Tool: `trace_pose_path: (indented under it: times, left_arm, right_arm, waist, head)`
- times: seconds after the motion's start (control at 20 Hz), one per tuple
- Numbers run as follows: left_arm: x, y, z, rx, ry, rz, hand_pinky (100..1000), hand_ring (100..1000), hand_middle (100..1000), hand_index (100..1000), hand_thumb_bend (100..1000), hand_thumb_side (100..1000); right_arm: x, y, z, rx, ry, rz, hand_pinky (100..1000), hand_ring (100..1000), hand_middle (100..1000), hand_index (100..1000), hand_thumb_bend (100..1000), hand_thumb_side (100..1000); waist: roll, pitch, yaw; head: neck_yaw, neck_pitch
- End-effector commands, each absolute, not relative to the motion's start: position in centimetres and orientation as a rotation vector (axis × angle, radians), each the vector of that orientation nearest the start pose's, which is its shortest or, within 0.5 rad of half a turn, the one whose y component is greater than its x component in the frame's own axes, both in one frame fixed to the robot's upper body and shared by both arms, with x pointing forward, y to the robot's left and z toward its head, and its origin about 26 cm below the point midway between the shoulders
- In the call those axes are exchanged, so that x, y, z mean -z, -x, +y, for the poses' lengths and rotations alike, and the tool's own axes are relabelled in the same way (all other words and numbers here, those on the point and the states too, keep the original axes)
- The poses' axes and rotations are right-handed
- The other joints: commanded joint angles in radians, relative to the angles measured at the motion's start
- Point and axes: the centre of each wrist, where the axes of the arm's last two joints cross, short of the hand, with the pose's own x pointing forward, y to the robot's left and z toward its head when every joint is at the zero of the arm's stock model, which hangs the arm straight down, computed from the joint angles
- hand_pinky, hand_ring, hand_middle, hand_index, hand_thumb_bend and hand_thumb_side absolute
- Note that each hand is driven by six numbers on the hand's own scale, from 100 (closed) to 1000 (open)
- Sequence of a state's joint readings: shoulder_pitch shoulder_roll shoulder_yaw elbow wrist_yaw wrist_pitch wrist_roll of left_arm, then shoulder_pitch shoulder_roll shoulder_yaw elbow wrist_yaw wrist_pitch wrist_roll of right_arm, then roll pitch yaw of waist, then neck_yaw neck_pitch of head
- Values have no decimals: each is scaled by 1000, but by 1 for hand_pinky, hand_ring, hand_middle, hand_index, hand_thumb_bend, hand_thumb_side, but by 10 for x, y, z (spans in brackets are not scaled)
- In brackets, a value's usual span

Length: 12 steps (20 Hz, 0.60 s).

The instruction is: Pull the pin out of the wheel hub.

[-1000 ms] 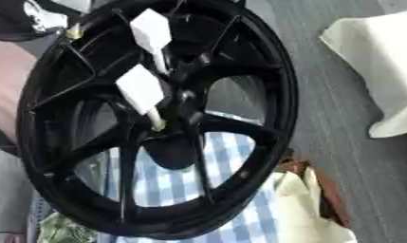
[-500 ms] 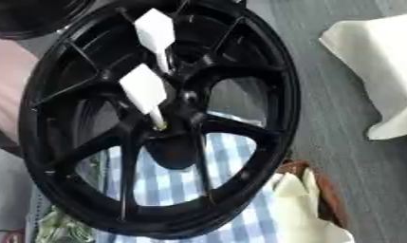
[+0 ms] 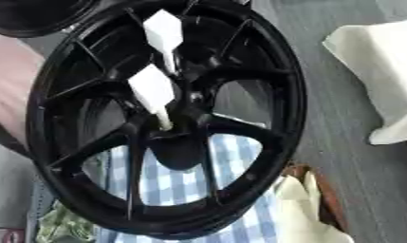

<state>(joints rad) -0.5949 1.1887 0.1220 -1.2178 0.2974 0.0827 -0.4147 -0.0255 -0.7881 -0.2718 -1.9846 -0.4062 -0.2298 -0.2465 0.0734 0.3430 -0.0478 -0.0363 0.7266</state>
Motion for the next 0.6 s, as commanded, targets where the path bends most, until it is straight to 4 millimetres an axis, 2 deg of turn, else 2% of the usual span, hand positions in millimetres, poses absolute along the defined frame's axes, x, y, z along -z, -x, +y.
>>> trace_pose_path:
  times: [0.05, 0.3, 0.35, 0.4, 0.45, 0.5, 0.55, 0.6]
  left_arm:
    - [-359, -301, 550, 502, -752, -1687, 665, 726, 440, 564, 100, 126]
    - [-306, -297, 569, 441, -817, -1600, 686, 754, 489, 623, 100, 104]
    - [-296, -296, 570, 431, -821, -1592, 705, 786, 535, 668, 100, 194]
    - [-287, -295, 570, 428, -822, -1587, 713, 796, 551, 681, 100, 216]
    - [-278, -294, 569, 433, -823, -1580, 794, 916, 740, 818, 265, 434]
    - [-269, -293, 568, 445, -828, -1569, 812, 943, 775, 839, 322, 494]
    - [-262, -292, 567, 457, -836, -1560, 854, 991, 820, 880, 457, 602]
    - [-256, -291, 566, 465, -848, -1551, 858, 998, 827, 888, 481, 612]
  right_arm:
    - [-241, -253, -397, -176, 469, -2376, 876, 763, 626, 794, 100, 645]
    - [-241, -254, -395, -171, 452, -2382, 875, 763, 626, 794, 100, 660]
    - [-241, -254, -395, -169, 449, -2384, 875, 762, 626, 793, 100, 645]
    - [-242, -255, -394, -168, 446, -2385, 875, 762, 626, 793, 100, 642]
    - [-242, -255, -394, -168, 443, -2387, 875, 762, 626, 793, 100, 646]
    - [-242, -255, -394, -167, 440, -2388, 875, 762, 626, 793, 100, 646]
    - [-242, -255, -393, -167, 436, -2389, 875, 762, 626, 793, 100, 646]
    - [-242, -256, -393, -167, 432, -2389, 875, 762, 626, 792, 100, 647]
  waist:
    - [-3, -15, -2]
    - [-8, -10, -19]
    - [-9, -9, -23]
    - [-9, -9, -27]
    - [-10, -7, -30]
    - [-10, -7, -34]
    - [-10, -6, -37]
    - [-9, -6, -39]
  head:
    - [-2, -17]
    - [4, -33]
    - [6, -35]
    - [9, -37]
    - [12, -39]
    - [14, -40]
    - [18, -40]
    - [20, -41]
